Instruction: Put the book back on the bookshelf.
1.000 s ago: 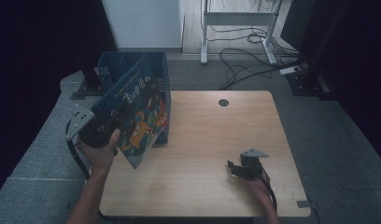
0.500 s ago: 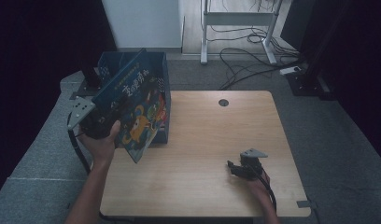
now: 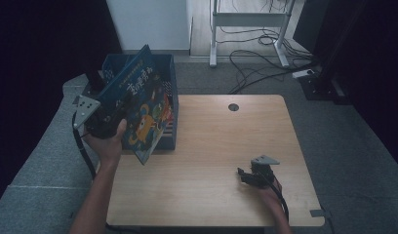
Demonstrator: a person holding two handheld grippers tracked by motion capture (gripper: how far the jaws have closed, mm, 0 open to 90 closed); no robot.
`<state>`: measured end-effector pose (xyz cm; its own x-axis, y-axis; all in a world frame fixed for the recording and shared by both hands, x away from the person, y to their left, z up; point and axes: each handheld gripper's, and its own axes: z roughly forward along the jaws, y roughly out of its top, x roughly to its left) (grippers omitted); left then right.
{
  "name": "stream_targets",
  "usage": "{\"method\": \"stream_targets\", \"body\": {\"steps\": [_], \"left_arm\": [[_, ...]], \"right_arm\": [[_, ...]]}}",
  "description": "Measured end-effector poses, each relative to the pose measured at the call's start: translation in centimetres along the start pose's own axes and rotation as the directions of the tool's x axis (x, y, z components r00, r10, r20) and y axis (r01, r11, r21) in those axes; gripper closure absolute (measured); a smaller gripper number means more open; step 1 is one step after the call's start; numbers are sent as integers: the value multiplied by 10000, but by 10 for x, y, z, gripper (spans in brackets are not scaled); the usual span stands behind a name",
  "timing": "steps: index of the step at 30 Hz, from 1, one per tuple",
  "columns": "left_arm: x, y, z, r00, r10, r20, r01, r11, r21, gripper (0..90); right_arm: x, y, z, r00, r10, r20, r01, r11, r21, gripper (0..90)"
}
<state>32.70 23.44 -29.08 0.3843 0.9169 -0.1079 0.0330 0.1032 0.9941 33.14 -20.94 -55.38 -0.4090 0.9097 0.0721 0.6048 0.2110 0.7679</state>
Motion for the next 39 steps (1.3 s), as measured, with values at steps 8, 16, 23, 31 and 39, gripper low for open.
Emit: {"method": "stream_targets", "body": {"steps": [8, 16, 23, 31, 39], "left_arm": [[-3, 5, 14, 9995, 244, -212, -243, 9997, 50, 819], [-4, 7, 23, 9981, 426, -437, -422, 9991, 84, 819], [-5, 5, 32, 9955, 761, -562, -740, 9965, 378, 819], [-6, 3, 48, 9922, 864, -897, -825, 9955, 465, 818], [-2, 2, 60, 9884, 812, -1280, -750, 9958, 530, 818]], "right_arm": [[0, 0, 0, 10000, 73, 0, -73, 10000, -9, 335], [-1, 0, -1, 9999, 144, -62, -145, 9999, -17, 334], [-1, 0, -1, 9998, 171, -68, -171, 9998, -35, 334], [-3, 0, -1, 9996, 241, -142, -242, 9997, -80, 334], [-3, 0, -1, 9994, 280, -183, -281, 9996, -78, 335]]}}
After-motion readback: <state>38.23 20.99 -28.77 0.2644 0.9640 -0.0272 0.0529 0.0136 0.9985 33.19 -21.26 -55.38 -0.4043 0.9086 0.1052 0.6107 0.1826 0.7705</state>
